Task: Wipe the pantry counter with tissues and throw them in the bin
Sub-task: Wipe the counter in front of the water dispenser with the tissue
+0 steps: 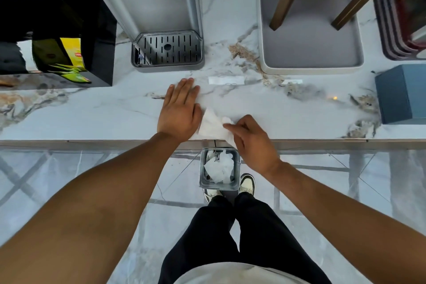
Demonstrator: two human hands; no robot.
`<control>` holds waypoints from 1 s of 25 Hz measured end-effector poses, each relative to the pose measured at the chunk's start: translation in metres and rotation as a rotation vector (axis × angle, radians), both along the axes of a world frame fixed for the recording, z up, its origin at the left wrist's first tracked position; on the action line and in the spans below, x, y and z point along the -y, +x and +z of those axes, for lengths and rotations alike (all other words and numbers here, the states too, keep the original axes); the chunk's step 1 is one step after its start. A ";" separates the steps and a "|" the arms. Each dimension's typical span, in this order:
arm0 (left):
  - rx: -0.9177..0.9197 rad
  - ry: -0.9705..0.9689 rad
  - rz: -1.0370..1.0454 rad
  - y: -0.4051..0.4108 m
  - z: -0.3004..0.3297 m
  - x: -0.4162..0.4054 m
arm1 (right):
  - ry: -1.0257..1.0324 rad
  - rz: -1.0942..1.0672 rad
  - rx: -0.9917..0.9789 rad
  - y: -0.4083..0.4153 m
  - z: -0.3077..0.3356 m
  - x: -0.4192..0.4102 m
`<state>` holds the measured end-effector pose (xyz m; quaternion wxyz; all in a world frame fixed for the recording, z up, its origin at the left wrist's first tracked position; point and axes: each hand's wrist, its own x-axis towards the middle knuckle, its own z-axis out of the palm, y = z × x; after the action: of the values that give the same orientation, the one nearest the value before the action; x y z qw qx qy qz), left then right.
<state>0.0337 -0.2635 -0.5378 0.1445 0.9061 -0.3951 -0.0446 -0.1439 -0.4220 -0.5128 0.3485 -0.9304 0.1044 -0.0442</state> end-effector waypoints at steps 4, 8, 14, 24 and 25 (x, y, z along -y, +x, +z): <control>-0.051 0.015 -0.003 0.000 0.010 0.001 | 0.147 0.063 0.005 -0.012 0.006 0.000; -0.089 -0.024 0.014 0.004 0.027 0.002 | 0.136 -0.041 0.111 0.016 0.018 0.016; -0.070 -0.140 0.134 0.000 0.041 -0.010 | 0.141 -0.094 -0.004 0.061 0.017 0.030; -0.114 0.007 0.225 -0.008 0.026 -0.002 | 0.031 -0.427 -0.029 0.041 0.002 0.047; -0.128 0.015 0.228 -0.009 0.025 -0.001 | 0.008 -0.396 -0.101 0.038 0.001 0.048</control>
<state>0.0248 -0.2620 -0.5129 0.1667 0.9416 -0.2790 -0.0887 -0.1060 -0.4699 -0.5123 0.3311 -0.8913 0.3029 -0.0644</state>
